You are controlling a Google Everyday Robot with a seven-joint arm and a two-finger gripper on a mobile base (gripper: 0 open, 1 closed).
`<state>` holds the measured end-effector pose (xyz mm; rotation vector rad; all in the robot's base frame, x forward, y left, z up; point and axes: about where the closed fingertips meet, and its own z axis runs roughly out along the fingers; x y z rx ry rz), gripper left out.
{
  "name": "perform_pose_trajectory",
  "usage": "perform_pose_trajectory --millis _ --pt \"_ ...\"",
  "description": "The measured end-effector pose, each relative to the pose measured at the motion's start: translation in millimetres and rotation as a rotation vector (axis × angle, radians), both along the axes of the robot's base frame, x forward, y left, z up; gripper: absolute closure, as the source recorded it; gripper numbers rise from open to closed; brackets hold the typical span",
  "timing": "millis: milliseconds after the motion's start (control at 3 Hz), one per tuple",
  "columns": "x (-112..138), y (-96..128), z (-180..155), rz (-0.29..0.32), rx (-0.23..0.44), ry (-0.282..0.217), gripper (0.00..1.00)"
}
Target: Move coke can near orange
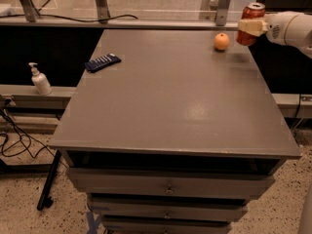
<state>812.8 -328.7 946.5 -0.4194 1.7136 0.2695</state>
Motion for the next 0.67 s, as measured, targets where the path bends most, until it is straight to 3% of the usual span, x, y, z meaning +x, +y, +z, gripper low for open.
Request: perform_pose_trajectory --millis 667 --pt "3 4 -23 0.026 0.035 0.033 1.0"
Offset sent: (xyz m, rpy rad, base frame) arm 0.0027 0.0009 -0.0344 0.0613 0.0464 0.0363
